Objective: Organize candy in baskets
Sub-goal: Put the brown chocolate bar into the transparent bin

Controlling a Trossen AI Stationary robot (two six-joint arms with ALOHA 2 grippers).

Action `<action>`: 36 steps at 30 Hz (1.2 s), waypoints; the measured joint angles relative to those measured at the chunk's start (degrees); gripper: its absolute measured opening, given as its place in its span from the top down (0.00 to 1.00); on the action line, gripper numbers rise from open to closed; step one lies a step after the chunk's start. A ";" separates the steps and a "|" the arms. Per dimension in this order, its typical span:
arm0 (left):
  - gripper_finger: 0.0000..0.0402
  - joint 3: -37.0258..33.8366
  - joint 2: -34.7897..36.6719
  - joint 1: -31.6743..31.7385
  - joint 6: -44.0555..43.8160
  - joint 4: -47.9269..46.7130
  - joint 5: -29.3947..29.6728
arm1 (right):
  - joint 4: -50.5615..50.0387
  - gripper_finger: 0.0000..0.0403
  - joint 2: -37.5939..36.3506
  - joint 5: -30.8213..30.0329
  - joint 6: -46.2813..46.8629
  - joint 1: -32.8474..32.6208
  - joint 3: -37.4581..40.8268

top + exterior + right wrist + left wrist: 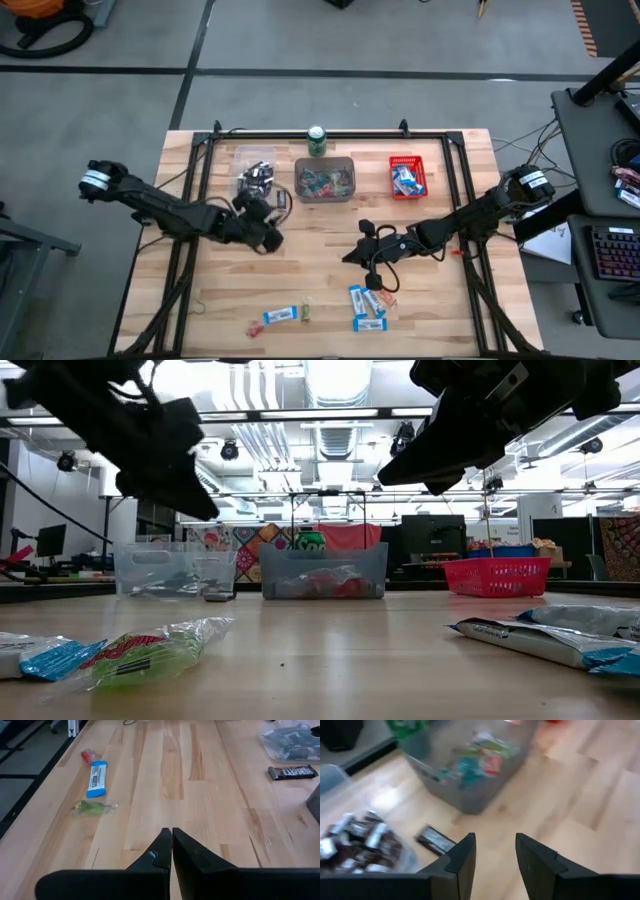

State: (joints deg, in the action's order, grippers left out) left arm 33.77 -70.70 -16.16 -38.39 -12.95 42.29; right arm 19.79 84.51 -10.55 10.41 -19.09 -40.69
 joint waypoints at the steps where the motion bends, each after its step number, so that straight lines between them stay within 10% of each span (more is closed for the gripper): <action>1: 0.70 -0.13 -1.19 -1.50 -0.56 0.84 0.50 | -0.01 0.98 0.00 0.01 0.00 0.00 0.01; 20: 0.99 4.92 -31.05 -9.37 -8.82 12.49 9.40 | 0.23 0.98 0.00 -0.05 -1.03 0.00 0.00; 36: 1.00 2.45 -30.56 -6.19 -7.41 11.01 11.50 | 0.20 0.98 0.00 -0.63 -6.48 2.33 0.00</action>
State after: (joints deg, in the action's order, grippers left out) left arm 36.22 -101.25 -22.35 -45.80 -1.94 53.79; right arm 19.99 84.51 -11.17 3.94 -16.76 -40.69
